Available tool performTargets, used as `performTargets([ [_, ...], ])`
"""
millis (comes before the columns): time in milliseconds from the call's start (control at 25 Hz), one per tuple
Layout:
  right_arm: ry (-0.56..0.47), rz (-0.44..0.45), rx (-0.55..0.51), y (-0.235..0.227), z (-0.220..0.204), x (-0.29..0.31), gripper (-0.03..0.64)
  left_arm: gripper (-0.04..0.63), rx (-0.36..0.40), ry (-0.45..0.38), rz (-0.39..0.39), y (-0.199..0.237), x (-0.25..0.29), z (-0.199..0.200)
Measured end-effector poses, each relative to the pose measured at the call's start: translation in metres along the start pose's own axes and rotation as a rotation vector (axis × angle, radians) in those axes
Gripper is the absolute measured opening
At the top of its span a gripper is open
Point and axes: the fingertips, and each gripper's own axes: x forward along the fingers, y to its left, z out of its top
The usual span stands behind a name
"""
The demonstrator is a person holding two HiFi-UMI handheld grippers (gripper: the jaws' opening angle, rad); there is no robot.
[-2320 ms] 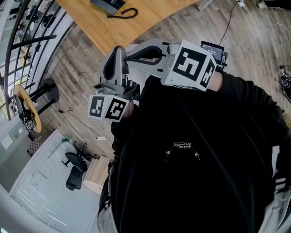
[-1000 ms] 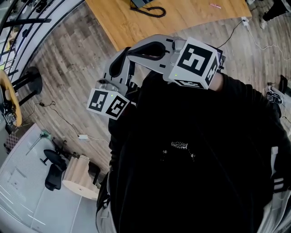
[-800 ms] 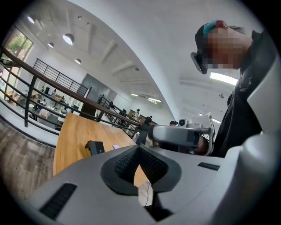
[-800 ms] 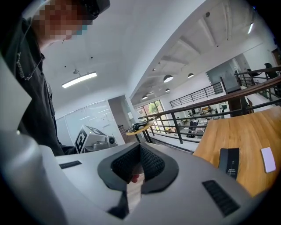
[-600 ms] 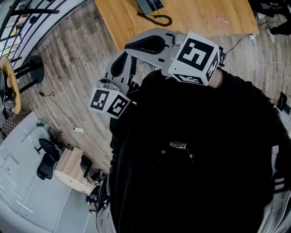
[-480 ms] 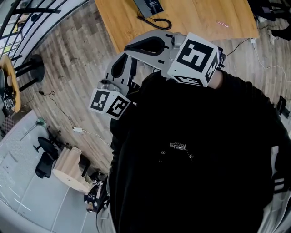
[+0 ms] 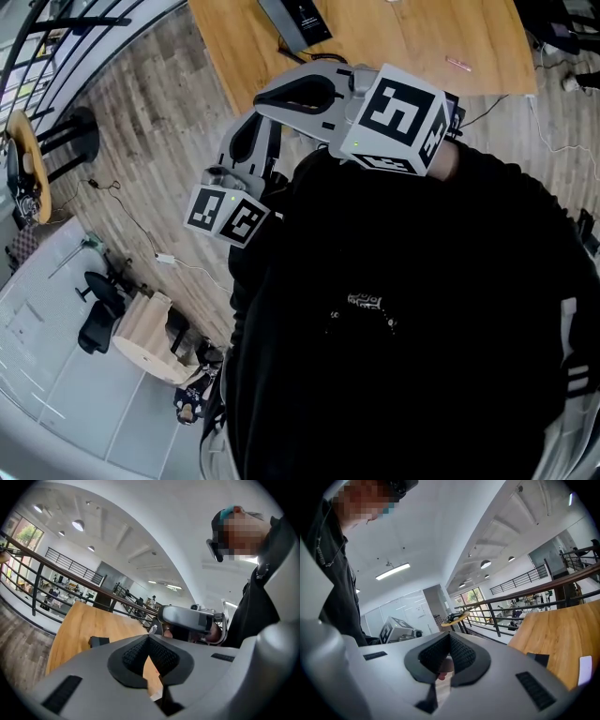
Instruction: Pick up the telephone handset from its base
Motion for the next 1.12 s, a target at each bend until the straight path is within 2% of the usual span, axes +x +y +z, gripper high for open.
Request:
performTargets([
  [480,-0.02,0.022,0.026,-0.045,0.012,-0.04,0.018,-0.002,0.012,0.027,0.026,-0.013,0.06,0.009],
  [880,-0.017,0.026,0.089,-0.07,-0.002,-0.073,0.018,-0.002,-0.014,0.057,0.042,-0.021,0.101,-0.001],
  [1120,-0.032,0.013,0.126,-0.077,-0.006,-0.074,0.018,-0.002,-0.022,0.078,0.061,-0.013,0.101,-0.004],
])
